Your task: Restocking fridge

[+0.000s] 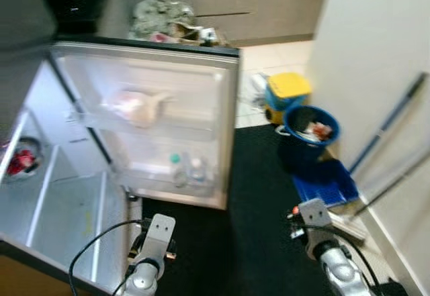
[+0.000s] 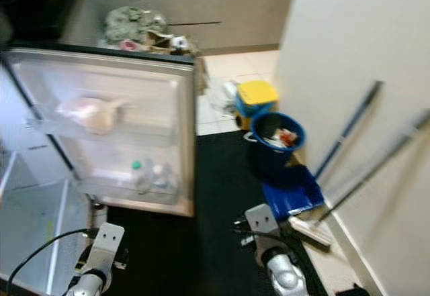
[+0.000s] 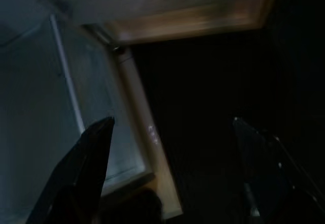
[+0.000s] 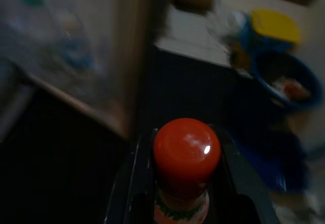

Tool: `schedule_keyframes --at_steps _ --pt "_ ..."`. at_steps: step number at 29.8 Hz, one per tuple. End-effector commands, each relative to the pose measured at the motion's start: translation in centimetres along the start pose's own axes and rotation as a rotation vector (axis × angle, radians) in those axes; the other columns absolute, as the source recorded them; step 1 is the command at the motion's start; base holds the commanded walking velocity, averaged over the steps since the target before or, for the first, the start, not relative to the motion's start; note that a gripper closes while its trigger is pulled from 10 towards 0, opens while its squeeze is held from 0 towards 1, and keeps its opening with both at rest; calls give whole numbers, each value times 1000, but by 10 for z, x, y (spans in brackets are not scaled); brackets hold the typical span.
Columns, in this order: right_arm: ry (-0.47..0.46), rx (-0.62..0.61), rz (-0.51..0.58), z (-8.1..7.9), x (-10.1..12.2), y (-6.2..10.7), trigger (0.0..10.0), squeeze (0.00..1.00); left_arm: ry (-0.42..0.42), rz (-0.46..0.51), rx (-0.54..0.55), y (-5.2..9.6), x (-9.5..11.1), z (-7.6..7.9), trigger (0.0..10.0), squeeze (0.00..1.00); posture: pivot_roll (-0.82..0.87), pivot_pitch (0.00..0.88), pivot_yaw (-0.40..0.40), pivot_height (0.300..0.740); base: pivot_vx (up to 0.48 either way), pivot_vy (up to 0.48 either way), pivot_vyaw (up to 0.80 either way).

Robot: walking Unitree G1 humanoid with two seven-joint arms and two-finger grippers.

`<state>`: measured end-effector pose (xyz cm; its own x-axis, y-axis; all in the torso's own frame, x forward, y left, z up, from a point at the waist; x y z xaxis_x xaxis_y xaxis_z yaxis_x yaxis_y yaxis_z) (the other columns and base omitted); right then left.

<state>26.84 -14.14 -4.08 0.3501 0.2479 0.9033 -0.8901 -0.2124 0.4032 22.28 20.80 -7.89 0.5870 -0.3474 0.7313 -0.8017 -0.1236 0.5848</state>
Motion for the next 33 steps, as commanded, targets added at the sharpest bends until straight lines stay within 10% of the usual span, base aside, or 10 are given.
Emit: schedule_keyframes --at_steps 1,16,28,33 --pt "2 -41 -34 15 -12 8 10000 0 -5 15 -16 -1 5 6 10000 0 -66 4 -32 740 394 0 0" --pt "6 -30 -30 13 -11 7 10000 0 -3 11 -11 0 3 6 10000 0 -66 4 -32 740 305 0 0" --pt "135 199 50 -17 4 8 10000 0 -6 -1 2 2 -3 3 10000 0 -59 5 -36 740 0 0 0" --pt "163 26 118 2 13 14 10000 0 -3 -11 5 3 -5 2 10000 0 -63 7 -44 740 0 0 0"
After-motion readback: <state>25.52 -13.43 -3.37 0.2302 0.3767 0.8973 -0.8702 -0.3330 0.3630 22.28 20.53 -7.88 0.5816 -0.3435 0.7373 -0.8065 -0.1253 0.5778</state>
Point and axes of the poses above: a point about 5 cm out from each wrist's last joint towards the gripper, its own y axis pointing back from the gripper into the wrist, its own x axis along the axis of the wrist's last joint, z = x × y, the point moved 3 cm from there along -y, pointing out of the wrist towards the gripper, and after that the axes turned 2 degrees about -y, right-handed, at the moved point
